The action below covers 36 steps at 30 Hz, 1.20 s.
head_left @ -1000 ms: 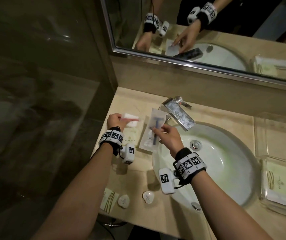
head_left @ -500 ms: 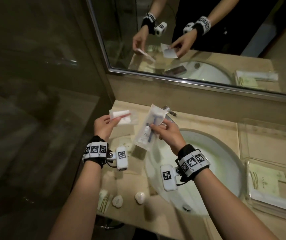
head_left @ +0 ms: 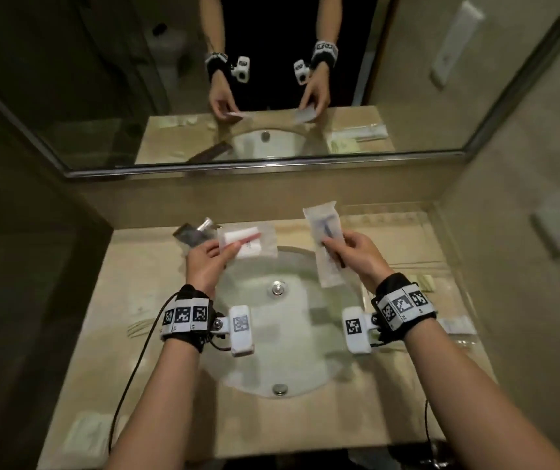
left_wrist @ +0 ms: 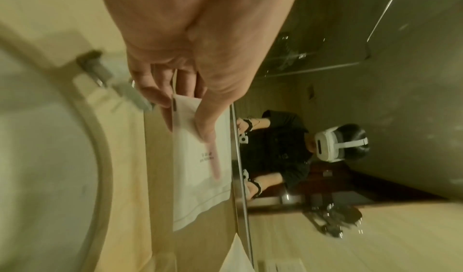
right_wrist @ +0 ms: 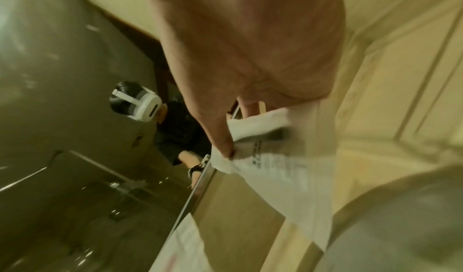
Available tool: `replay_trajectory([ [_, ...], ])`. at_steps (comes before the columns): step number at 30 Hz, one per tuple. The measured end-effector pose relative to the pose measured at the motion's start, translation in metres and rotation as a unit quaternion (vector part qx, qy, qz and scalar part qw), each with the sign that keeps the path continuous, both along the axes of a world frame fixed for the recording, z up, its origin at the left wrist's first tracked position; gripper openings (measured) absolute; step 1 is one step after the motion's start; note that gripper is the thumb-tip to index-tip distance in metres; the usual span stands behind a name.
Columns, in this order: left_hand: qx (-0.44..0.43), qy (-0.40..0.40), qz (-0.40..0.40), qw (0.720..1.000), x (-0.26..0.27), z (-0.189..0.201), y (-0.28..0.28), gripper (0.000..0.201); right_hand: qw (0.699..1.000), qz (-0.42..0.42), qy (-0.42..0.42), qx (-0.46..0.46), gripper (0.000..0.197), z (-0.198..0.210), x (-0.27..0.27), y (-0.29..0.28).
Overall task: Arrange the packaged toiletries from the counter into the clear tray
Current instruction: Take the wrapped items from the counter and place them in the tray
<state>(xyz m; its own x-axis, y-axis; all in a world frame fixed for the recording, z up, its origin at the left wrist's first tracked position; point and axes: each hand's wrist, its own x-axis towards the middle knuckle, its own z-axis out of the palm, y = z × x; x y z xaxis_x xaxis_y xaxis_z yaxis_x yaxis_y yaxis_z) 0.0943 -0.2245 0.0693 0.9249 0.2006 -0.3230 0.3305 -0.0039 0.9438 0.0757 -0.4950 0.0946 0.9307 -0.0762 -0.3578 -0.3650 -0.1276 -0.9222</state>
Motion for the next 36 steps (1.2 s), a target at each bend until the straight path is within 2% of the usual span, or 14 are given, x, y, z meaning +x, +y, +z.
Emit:
replay_trajectory([
  [2, -0.002, 0.009, -0.029, 1.000, -0.002, -0.009, -0.038, 0.041, 1.000, -0.012, 0.010, -0.027, 0.019, -0.009, -0.009, -0.044],
  [5, -0.004, 0.018, -0.061, 0.998, -0.009, -0.020, -0.091, 0.031, 0.991, 0.007, 0.013, -0.133, 0.028, -0.022, -0.022, -0.101],
  [10, -0.003, 0.035, -0.095, 0.995, -0.023, -0.036, -0.159, 0.034, 0.935, 0.105, 0.073, -0.330, 0.042, -0.039, -0.031, -0.165],
  [13, -0.004, 0.047, -0.109, 0.993, -0.031, -0.043, -0.185, 0.032, 0.888, 0.189, 0.107, -0.405, 0.046, -0.055, -0.031, -0.187],
  [16, -0.004, 0.064, -0.114, 0.991, -0.036, -0.050, -0.201, 0.033, 0.849, 0.250, 0.142, -0.444, 0.039, -0.068, -0.031, -0.197],
  [21, 0.004, 0.076, -0.114, 0.991, -0.039, -0.057, -0.214, 0.038, 0.812, 0.301, 0.144, -0.478, 0.025, -0.084, -0.033, -0.202],
  [23, 0.008, 0.074, -0.113, 0.991, -0.039, -0.058, -0.216, 0.036, 0.800, 0.300, 0.129, -0.503, 0.027, -0.091, -0.033, -0.204],
  [26, 0.005, 0.071, -0.109, 0.992, -0.037, -0.060, -0.219, 0.033, 0.811, 0.279, 0.096, -0.505, 0.047, -0.098, -0.035, -0.207],
  [29, 0.005, 0.070, -0.108, 0.992, -0.036, -0.061, -0.222, 0.030, 0.833, 0.250, 0.064, -0.489, 0.041, -0.104, -0.039, -0.212],
  [32, 0.005, 0.069, -0.112, 0.991, -0.036, -0.063, -0.224, 0.031, 0.870, 0.202, 0.045, -0.447, 0.041, -0.110, -0.047, -0.217],
  [36, -0.002, 0.077, -0.114, 0.991, -0.037, -0.067, -0.231, 0.031, 0.881, 0.188, 0.038, -0.433, 0.037, -0.121, -0.054, -0.224],
])
